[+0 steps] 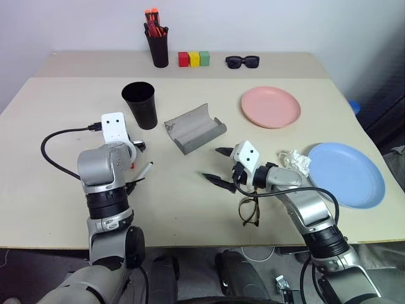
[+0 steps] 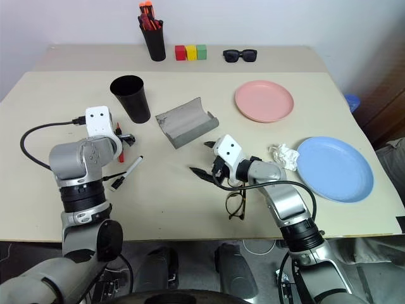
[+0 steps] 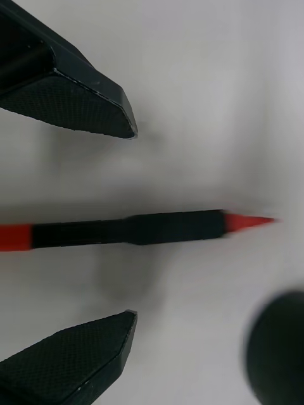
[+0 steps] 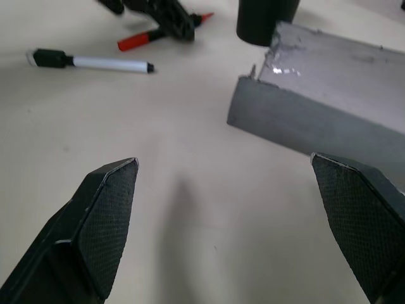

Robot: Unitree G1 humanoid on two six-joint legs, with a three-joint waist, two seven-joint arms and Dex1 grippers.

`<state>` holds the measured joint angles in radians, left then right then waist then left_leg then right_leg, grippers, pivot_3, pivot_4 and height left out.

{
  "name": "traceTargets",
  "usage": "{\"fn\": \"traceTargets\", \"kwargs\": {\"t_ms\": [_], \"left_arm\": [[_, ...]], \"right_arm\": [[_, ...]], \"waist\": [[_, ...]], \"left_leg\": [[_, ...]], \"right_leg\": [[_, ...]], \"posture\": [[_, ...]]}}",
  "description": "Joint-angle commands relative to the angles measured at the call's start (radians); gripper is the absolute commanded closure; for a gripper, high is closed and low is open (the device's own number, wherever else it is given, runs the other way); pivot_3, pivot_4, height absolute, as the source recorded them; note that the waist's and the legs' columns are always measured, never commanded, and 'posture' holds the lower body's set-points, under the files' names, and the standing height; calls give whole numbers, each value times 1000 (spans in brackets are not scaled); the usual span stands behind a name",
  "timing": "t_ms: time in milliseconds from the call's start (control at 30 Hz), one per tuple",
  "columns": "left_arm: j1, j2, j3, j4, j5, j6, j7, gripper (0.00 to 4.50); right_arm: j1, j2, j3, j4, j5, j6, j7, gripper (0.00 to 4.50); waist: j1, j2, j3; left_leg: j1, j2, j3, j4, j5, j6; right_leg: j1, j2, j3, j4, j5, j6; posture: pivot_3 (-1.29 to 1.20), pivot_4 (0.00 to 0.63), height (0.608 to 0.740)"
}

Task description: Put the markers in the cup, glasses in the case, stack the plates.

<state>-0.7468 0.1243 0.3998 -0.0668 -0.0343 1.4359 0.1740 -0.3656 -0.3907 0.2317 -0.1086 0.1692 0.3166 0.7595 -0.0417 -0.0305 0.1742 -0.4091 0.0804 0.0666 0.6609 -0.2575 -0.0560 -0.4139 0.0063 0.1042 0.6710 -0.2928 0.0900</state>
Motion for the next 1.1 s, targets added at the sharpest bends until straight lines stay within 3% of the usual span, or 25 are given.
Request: {"fn": "traceTargets", "kwargs": {"t_ms": [33, 100, 300, 333, 400, 533, 633, 833, 1100], "left_arm": [[-43, 15, 31, 23, -2, 15, -6, 531], [-50, 25, 35, 38, 0, 18, -9, 1245], [-62, 42, 28, 61, 15, 5, 6, 4260], [-61, 43, 25, 58, 19, -3, 11, 4387], [-38, 36, 27, 8, 33, -97, 39, 4387], [15, -2, 108, -132, -16, -467, 57, 4387], [74, 53, 27, -160, 40, -692, 36, 4387], [48, 82, -87, -86, 96, -945, 57, 4387], [-49, 71, -190, 149, 91, -1201, 11, 4387]], "right_arm": [[-5, 12, 9, -38, -5, -19, -5, 0], [-3, 15, 13, -38, -9, -20, -9, 0], [6, 20, 16, -42, -16, -20, -19, 0], [7, 20, 16, -43, -17, -21, -20, 0], [9, 20, 15, -47, -19, -20, -22, 0], [-23, 32, -18, -29, -6, -24, -37, 0], [-79, 91, -70, 39, -29, -81, -147, 0], [-147, 219, -135, 129, -66, -197, -344, 0], [-110, 306, -91, 141, -79, -207, -381, 0]], "waist": [[0, 0, 0], [0, 0, 0], [2, 0, 0], [2, 0, 0], [2, 0, 0], [-1, 0, 0], [-3, 0, 0], [16, -1, 0], [27, -1, 0]], "left_leg": [[0, 0, 0, 0, 0, 0], [0, 0, 0, 0, 0, 0], [0, 0, 0, 0, 0, 0], [0, 0, 0, 0, 0, 0], [0, 0, 0, 0, 0, 0], [0, 0, 0, 0, 0, -1], [0, 1, 1, 0, 0, -1], [0, 0, 1, 1, 0, 0], [0, 0, 2, 1, 0, 0]], "right_leg": [[0, 0, 0, 0, 0, 0], [0, 0, 0, 0, 0, 0], [0, 0, 0, 0, 0, 0], [0, 0, 0, 0, 0, 0], [0, 0, 0, 0, 0, 0], [0, 0, 0, 1, 0, 0], [0, 0, 0, 1, 0, 0], [1, -1, 0, 0, 1, 0], [0, -1, 0, -1, 1, 1]], "posture": [[0, 150, 732], [0, 150, 732], [0, 150, 732], [0, 150, 732], [0, 150, 732], [0, 150, 732], [0, 150, 732], [0, 150, 732], [0, 150, 732]]}}
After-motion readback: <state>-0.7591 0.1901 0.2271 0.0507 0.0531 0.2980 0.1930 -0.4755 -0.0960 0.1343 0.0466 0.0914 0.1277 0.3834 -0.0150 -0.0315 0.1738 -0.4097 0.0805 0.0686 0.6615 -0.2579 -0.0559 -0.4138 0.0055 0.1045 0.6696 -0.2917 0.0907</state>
